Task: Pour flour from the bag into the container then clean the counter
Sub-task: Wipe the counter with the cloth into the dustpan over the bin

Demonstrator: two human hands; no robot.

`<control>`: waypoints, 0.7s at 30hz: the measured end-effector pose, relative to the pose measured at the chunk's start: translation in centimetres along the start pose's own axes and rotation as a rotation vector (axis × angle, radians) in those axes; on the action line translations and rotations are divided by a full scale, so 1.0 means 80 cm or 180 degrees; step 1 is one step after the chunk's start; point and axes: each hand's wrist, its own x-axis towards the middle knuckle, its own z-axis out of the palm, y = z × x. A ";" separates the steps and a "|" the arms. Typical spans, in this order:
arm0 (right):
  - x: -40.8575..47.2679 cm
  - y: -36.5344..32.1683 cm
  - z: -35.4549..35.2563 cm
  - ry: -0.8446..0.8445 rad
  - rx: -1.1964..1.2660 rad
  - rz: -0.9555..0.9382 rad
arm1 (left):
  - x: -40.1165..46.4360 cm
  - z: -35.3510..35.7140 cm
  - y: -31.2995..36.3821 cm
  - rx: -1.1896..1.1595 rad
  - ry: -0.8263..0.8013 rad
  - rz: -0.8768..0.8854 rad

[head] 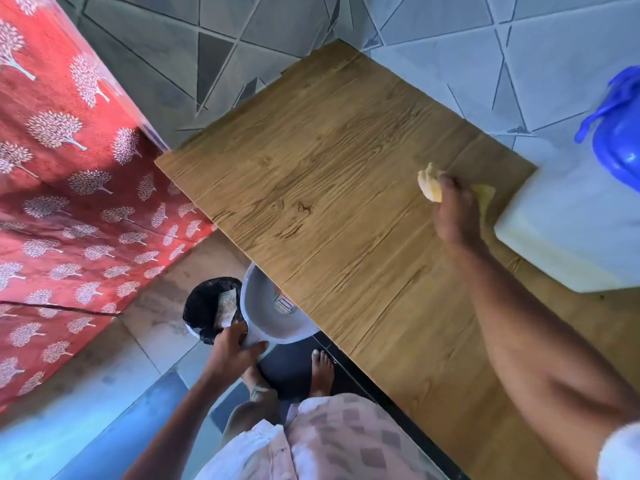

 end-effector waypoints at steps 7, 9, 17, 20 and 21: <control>-0.149 -0.113 0.063 -0.0119 0.0508 -0.0406 | -0.019 0.007 0.021 -0.0190 -0.0011 0.0059; -0.204 -0.181 0.060 -0.0509 0.1142 -0.0633 | -0.024 0.011 0.016 -0.0266 -0.0066 0.0029; -0.235 -0.219 -0.008 -0.1183 0.2761 -0.0078 | -0.038 0.016 0.002 -0.0268 -0.0149 0.0148; -0.178 -0.153 -0.044 -0.0128 0.1915 -0.0071 | -0.049 0.018 0.008 -0.0228 -0.0218 0.0309; -0.155 -0.123 -0.050 0.0197 0.1428 -0.0132 | -0.050 0.023 0.005 -0.0225 -0.0247 0.0315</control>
